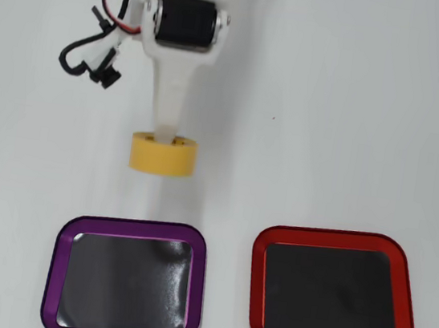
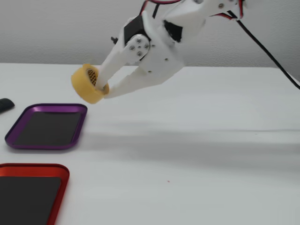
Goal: Grasp a tape and put it in the right purple dish.
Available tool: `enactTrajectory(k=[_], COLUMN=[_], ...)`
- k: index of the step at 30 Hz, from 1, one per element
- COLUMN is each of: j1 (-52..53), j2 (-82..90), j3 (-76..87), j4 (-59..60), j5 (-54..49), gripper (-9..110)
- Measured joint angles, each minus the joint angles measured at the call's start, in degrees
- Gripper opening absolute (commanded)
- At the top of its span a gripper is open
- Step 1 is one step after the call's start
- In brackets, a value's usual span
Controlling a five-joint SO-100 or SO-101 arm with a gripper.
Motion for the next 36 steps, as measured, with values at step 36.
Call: enactTrajectory(k=[36], j1=[-0.79], j2=[-10.11], j3=[-63.02], j4=[81.65], j5=[18.46], gripper=[14])
